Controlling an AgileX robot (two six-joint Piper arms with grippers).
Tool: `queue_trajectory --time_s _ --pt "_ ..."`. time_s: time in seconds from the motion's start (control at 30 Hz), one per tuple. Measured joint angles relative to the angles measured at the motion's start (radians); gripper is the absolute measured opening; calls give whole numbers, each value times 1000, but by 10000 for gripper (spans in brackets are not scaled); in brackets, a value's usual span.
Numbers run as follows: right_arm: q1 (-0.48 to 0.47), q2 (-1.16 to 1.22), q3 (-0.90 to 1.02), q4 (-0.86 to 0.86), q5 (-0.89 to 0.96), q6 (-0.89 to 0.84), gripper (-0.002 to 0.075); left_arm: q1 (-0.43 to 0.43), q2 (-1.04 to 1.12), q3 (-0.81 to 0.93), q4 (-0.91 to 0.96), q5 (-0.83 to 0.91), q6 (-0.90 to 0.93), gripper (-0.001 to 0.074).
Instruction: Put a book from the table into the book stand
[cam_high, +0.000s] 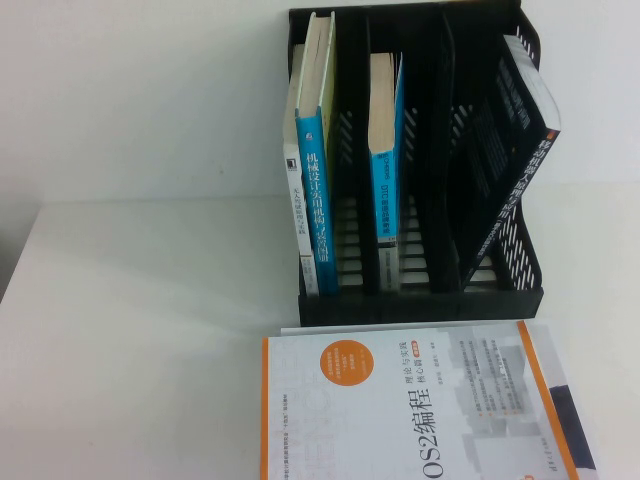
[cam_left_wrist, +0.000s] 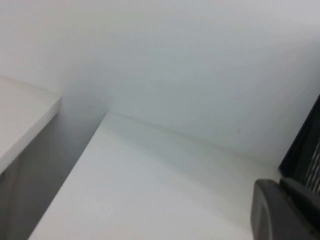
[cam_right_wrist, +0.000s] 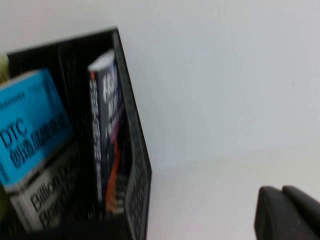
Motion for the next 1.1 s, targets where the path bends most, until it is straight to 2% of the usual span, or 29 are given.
queue_trajectory --time_s 0.2,0.53,0.83,1.0,1.1 --pt "0 0 0 4 -217 0 -3 0 0 0 -137 -171 -98 -4" --pt "0 0 0 6 -285 0 -3 0 0 0 -161 -198 -113 -4" --pt "0 0 0 58 -658 9 -3 0 0 0 -161 -318 -155 -4" --pt "0 -1 -67 73 -679 32 -3 0 0 -44 -39 -354 -186 -4" --pt "0 -1 -186 45 -616 34 -3 0 0 -154 145 -356 -190 -4"
